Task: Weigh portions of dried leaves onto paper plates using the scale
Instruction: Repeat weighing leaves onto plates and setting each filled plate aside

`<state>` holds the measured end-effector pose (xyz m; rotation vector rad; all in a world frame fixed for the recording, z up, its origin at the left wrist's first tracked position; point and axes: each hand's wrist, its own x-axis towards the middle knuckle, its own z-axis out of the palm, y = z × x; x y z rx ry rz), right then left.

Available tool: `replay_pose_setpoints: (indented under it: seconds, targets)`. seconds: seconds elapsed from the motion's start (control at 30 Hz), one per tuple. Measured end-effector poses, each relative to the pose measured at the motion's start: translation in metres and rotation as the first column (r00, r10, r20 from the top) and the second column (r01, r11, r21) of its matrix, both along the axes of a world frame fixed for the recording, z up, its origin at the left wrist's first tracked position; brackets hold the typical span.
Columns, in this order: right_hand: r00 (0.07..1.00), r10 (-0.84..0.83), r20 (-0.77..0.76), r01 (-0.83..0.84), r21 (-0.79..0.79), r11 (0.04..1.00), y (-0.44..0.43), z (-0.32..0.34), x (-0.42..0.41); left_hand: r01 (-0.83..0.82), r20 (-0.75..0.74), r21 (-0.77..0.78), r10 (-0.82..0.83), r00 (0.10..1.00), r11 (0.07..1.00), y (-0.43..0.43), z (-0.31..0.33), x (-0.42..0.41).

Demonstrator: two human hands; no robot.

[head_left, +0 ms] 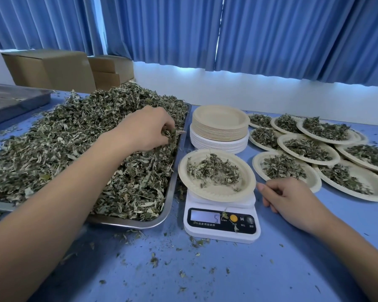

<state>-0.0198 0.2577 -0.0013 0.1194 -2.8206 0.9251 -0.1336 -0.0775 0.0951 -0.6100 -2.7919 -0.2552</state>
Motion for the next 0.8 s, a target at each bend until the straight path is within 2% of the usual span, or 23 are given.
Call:
replay_pose_setpoints:
  seconds: [0.1, 0.17, 0.27, 0.33, 0.4, 0.43, 0.53, 0.67, 0.73, 0.8]
  targets:
    - [1.0, 0.003, 0.001, -0.003, 0.011, 1.0, -0.001, 0.001, 0.001, -0.042, 0.067, -0.059, 0.046, 0.997, 0.997, 0.001, -0.001, 0.0]
    - [1.0, 0.002, 0.002, -0.002, 0.014, 1.0, -0.001, 0.002, 0.001, -0.047, 0.074, -0.039, 0.05, 0.996, 0.998, 0.002, -0.001, 0.001]
    - [1.0, 0.007, -0.003, -0.007, 0.014, 1.0, -0.001, 0.002, 0.002, 0.059, 0.054, 0.224, -0.073, 0.996, 0.973, 0.009, 0.006, 0.01]
    - [1.0, 0.007, -0.001, -0.007, 0.012, 1.0, -0.001, 0.002, 0.002, 0.163, 0.093, 0.409, -0.219, 0.971, 0.898, 0.023, 0.009, 0.023]
    - [1.0, 0.007, 0.0, -0.007, 0.01, 1.0, -0.001, 0.002, 0.001, 0.198, 0.185, 0.518, -0.335, 0.924, 0.832, 0.038, 0.008, 0.036]
    - [1.0, 0.007, -0.001, -0.007, 0.01, 1.0, -0.001, 0.001, 0.001, 0.196, 0.243, 0.522, -0.365, 0.899, 0.83, 0.043, 0.006, 0.04]
    - [1.0, 0.007, -0.004, -0.007, 0.009, 1.0, -0.001, 0.001, 0.0, 0.219, 0.331, 0.352, -0.34, 0.88, 0.91, 0.045, 0.007, 0.045]
    - [1.0, 0.007, -0.003, -0.007, 0.019, 1.0, 0.0, 0.0, 0.0, 0.2, 0.162, 0.346, -0.268, 0.95, 0.917, 0.035, 0.02, 0.041]
    - [1.0, 0.008, -0.003, -0.008, 0.024, 1.0, 0.0, 0.0, 0.0, 0.139, 0.16, 0.198, -0.172, 0.972, 0.97, 0.028, 0.02, 0.032]
    - [1.0, 0.006, -0.006, -0.006, 0.023, 1.0, 0.0, 0.0, 0.0, 0.056, 0.278, -0.019, -0.049, 0.959, 0.998, 0.018, 0.014, 0.024]
